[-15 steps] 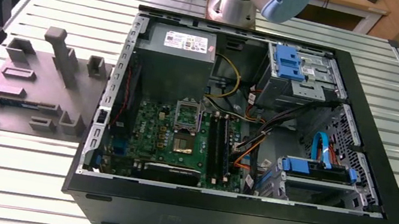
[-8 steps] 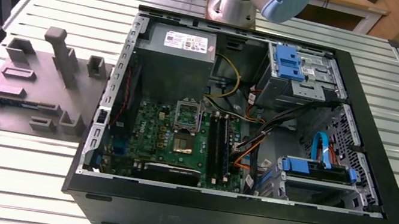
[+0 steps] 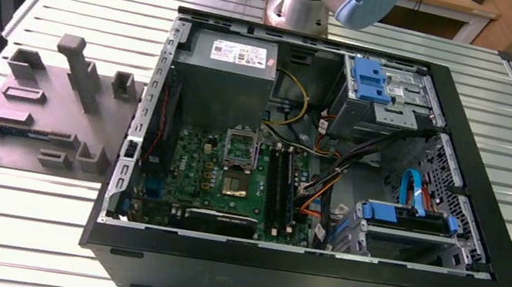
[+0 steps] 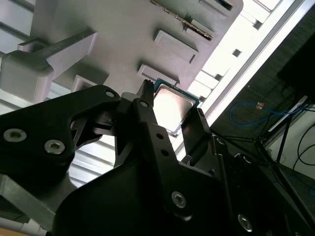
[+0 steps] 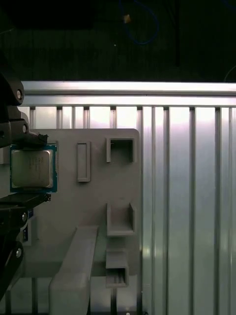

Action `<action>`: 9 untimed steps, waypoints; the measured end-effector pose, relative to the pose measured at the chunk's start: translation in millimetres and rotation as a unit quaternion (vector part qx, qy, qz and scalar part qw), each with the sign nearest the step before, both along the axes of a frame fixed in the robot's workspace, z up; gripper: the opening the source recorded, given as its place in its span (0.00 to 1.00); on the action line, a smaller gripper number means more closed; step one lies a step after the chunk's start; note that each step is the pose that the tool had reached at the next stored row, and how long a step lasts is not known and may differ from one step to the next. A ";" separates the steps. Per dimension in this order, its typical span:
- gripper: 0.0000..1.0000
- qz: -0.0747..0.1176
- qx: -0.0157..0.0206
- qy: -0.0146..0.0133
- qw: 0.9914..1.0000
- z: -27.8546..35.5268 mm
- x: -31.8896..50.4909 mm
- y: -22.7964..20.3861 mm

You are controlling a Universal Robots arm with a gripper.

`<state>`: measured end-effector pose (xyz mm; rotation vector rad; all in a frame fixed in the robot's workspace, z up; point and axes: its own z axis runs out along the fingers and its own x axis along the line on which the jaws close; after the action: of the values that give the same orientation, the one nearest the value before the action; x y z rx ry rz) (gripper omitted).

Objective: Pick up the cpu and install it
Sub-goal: 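Pick up the cpu and move it towards the insertion slot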

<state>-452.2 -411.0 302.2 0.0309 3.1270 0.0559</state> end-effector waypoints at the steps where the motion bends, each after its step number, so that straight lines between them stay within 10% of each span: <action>1: 0.47 0.000 0.000 0.000 1.000 0.2 0.0 0.0; 9: 0.47 0.000 0.000 0.000 1.000 2.1 0.0 0.0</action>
<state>-452.2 -411.0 304.2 0.0309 3.1270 0.0560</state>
